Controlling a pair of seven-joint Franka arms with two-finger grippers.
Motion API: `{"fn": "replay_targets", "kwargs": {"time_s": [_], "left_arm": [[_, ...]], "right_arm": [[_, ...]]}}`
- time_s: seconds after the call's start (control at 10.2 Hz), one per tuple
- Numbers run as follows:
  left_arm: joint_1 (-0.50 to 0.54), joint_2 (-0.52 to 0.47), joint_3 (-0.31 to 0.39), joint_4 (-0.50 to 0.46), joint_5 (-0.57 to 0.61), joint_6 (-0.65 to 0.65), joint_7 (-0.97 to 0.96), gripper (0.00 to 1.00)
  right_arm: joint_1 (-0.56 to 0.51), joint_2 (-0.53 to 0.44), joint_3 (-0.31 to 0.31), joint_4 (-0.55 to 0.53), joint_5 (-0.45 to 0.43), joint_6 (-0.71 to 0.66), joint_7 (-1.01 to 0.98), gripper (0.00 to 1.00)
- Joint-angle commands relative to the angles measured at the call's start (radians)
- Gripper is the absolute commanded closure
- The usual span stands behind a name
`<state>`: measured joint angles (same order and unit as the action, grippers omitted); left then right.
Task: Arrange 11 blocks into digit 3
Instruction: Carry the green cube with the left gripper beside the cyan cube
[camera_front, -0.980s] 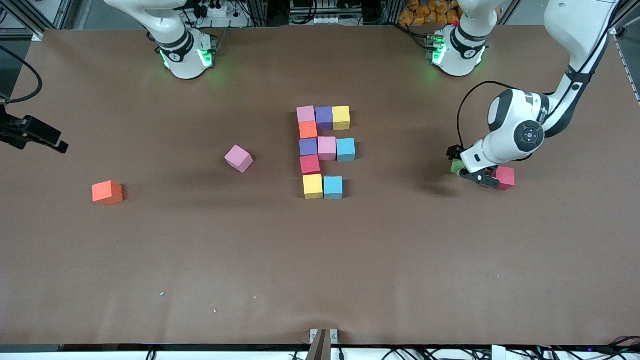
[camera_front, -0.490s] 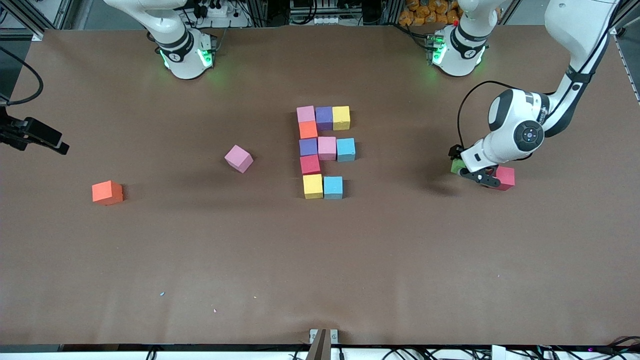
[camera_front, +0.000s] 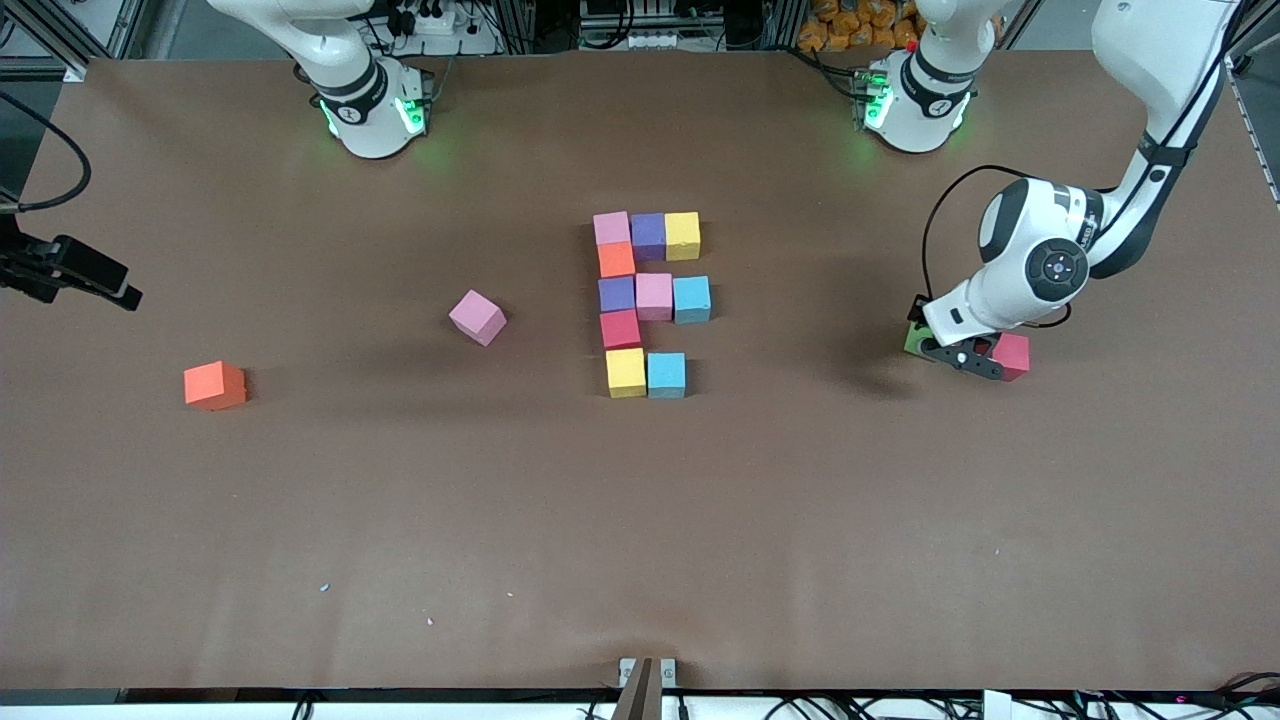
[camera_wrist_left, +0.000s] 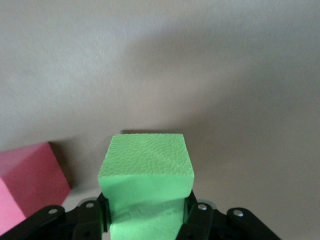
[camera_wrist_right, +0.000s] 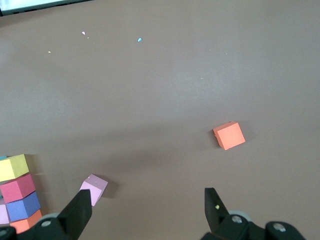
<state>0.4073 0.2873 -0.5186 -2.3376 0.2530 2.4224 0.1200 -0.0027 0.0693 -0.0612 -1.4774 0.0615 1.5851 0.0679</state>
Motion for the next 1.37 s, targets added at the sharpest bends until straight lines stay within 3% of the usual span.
{"fn": "replay_targets", "kwargs": {"time_s": [0.0, 0.39, 0.69, 1.27], "left_arm": [[-0.105, 0.003, -0.001, 0.084, 0.040, -0.043, -0.003, 0.80], [-0.267, 0.139, -0.001, 0.311, 0.153, -0.124, -0.002, 0.83], [-0.404, 0.243, -0.001, 0.501, 0.219, -0.265, 0.026, 0.82], [-0.528, 0.343, 0.000, 0.667, 0.223, -0.276, 0.335, 0.81]], "right_arm": [[0.006, 0.003, -0.002, 0.008, 0.009, 0.001, 0.010, 0.00], [0.004, 0.004, -0.002, 0.008, 0.009, 0.004, 0.010, 0.00], [0.004, 0.004, -0.003, 0.006, 0.009, 0.006, 0.010, 0.00], [0.004, 0.007, -0.002, 0.006, 0.009, 0.007, 0.010, 0.00]]}}
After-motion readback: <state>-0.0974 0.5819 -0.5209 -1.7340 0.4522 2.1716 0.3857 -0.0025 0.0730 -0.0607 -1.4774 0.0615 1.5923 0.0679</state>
